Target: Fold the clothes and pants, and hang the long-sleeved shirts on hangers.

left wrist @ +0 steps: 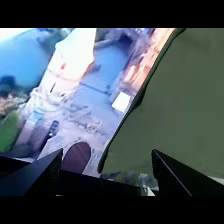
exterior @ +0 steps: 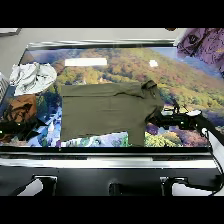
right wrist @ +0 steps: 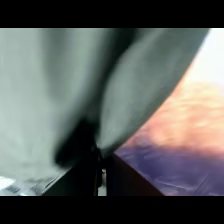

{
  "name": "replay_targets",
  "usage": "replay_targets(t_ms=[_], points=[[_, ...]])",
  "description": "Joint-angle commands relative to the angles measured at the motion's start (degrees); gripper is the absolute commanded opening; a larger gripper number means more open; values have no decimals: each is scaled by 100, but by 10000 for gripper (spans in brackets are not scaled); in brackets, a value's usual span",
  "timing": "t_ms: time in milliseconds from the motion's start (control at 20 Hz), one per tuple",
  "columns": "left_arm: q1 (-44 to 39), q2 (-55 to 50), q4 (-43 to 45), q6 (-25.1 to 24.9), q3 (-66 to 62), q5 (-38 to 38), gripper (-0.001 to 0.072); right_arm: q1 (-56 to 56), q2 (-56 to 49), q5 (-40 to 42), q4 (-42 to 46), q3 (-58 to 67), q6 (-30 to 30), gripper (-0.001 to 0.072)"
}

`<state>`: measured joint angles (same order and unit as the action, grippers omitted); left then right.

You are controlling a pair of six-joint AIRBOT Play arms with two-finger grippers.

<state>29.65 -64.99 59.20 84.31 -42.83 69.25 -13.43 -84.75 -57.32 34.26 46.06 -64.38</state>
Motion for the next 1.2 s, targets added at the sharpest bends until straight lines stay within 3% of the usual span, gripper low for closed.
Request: replay_targets(t_ms=[0,400,1000,1050,1100,1150], points=[[160,-2,-380,-671,527,-31,615,4,435,-195,208,4,-304,28],[120,-664,-1504,-1499,927,-22,614,4,973,-350,236,4,-544,29],[-470,-1314,-1652,-1547,922,-39,584,4,1097,-514,264,42,-551,29],[-503,-1335,-1657,-1598,920,-52,380,4,1147,-487,264,50,-551,29],[-516,-1349,-1661,-1663,920,-48,247,4,1207,-466,273,52,-553,29],[-525,-1349,-1663,-1668,918,-48,216,4,1268,-452,291,52,-553,29]])
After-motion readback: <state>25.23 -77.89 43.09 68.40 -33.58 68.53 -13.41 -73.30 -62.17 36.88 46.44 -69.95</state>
